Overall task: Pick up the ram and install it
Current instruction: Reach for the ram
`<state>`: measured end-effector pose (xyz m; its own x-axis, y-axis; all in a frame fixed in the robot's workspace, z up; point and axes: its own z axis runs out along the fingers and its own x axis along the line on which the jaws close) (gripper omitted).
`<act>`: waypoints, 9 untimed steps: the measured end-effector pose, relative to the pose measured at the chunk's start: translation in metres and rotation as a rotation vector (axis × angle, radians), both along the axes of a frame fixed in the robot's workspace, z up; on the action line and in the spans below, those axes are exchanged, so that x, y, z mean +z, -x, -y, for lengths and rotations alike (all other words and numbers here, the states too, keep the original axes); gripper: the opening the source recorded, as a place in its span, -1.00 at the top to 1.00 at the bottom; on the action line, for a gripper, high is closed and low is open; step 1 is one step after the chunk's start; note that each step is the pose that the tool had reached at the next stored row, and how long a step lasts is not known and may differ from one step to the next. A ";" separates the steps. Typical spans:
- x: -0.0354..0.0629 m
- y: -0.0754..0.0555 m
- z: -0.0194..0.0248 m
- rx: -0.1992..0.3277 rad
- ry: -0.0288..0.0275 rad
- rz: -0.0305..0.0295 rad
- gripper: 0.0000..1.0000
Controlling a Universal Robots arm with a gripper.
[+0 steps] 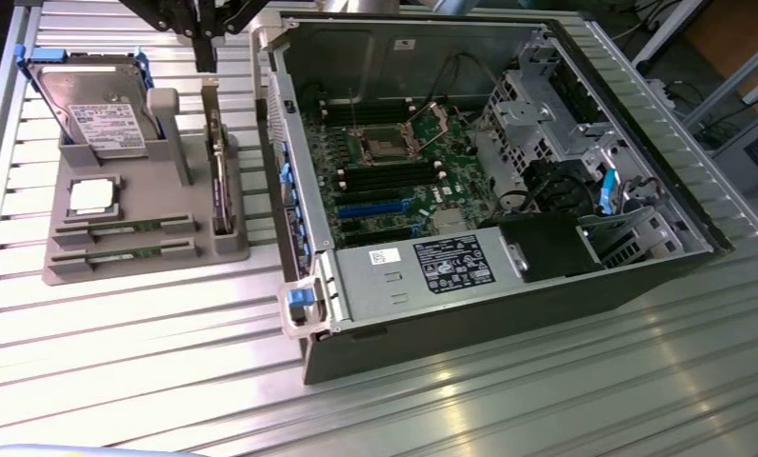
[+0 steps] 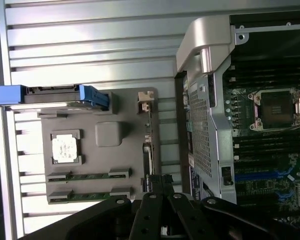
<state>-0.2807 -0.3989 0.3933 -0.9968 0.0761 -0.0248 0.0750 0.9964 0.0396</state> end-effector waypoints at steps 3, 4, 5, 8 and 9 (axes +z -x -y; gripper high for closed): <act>0.0000 0.003 0.0000 0.000 0.0005 0.0000 0.80; 0.0000 0.003 0.0000 0.000 0.0006 0.0000 0.80; 0.0000 0.004 0.0000 0.000 0.0008 0.0000 0.80; 0.0000 0.006 0.0000 0.000 0.0012 0.0000 0.80; 0.0000 0.007 0.0000 0.000 0.0014 0.0000 0.80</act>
